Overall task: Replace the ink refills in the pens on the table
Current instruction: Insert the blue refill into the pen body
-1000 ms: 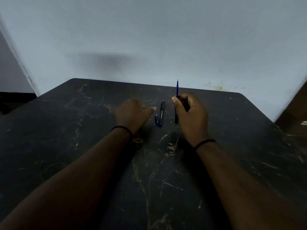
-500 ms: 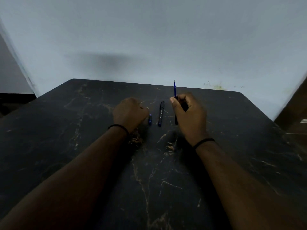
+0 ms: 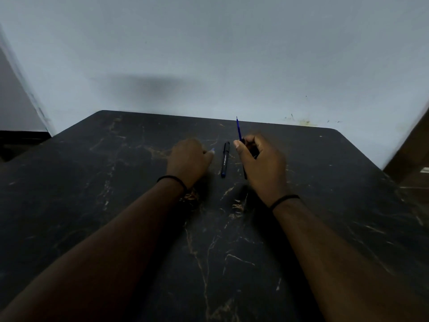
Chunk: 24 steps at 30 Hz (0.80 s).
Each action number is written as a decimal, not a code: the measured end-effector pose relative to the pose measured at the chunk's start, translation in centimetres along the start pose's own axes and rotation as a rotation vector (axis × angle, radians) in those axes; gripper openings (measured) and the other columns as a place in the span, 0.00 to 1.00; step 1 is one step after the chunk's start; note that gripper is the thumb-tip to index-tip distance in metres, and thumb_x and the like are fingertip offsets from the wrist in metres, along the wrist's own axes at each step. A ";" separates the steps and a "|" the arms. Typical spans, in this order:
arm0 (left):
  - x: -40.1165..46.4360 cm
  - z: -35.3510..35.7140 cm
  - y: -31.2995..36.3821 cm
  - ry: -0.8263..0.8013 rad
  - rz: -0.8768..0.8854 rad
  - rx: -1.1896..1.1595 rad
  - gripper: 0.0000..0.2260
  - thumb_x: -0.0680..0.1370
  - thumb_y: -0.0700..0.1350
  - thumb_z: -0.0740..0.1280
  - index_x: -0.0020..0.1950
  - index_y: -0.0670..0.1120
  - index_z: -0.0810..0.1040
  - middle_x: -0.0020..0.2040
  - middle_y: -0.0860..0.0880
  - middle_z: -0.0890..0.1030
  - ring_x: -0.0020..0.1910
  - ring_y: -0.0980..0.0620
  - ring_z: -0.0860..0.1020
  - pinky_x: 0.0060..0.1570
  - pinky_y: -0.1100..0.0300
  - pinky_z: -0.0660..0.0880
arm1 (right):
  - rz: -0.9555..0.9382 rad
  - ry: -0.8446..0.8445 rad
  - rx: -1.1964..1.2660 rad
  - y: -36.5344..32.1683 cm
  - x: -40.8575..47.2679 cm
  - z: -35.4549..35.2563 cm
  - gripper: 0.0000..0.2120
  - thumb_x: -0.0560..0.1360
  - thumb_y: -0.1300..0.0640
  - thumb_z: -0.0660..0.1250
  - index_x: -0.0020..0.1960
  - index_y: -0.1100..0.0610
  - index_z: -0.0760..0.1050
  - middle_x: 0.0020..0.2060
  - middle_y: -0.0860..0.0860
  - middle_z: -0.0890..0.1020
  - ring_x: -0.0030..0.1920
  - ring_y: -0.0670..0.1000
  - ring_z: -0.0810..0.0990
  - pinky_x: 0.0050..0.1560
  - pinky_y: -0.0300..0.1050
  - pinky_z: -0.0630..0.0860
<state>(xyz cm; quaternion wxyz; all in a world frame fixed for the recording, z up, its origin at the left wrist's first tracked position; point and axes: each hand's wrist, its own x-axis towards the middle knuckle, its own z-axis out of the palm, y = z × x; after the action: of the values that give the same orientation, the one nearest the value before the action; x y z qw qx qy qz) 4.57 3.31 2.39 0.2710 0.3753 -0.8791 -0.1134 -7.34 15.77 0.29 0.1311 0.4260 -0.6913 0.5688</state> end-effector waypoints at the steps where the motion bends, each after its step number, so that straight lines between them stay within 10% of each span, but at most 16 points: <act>1: 0.0 -0.1 0.1 0.018 0.004 -0.097 0.22 0.79 0.52 0.66 0.28 0.45 0.72 0.28 0.48 0.72 0.27 0.52 0.71 0.27 0.60 0.61 | 0.003 -0.014 -0.010 0.0 0.0 0.0 0.13 0.74 0.37 0.63 0.46 0.46 0.76 0.35 0.42 0.80 0.38 0.41 0.79 0.39 0.41 0.77; 11: 0.4 -0.7 0.3 0.108 -0.223 -1.112 0.14 0.82 0.41 0.62 0.38 0.41 0.78 0.29 0.44 0.70 0.19 0.58 0.64 0.19 0.67 0.61 | -0.107 -0.140 -0.183 0.5 0.0 0.5 0.15 0.75 0.37 0.62 0.46 0.47 0.77 0.35 0.45 0.80 0.36 0.44 0.78 0.39 0.50 0.79; 24: -0.2 -0.6 0.3 -0.003 -0.349 -1.421 0.06 0.81 0.39 0.62 0.47 0.40 0.77 0.46 0.41 0.83 0.26 0.55 0.69 0.23 0.63 0.65 | -0.141 -0.258 -0.265 -0.2 0.0 0.0 0.08 0.76 0.47 0.69 0.42 0.50 0.79 0.33 0.46 0.80 0.35 0.46 0.78 0.39 0.48 0.78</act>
<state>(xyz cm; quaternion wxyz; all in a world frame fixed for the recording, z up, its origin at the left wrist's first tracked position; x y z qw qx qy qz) 4.77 3.66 2.93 0.4259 0.2434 -0.5209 -0.6986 -7.21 15.74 0.37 0.1358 0.5215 -0.7397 0.4031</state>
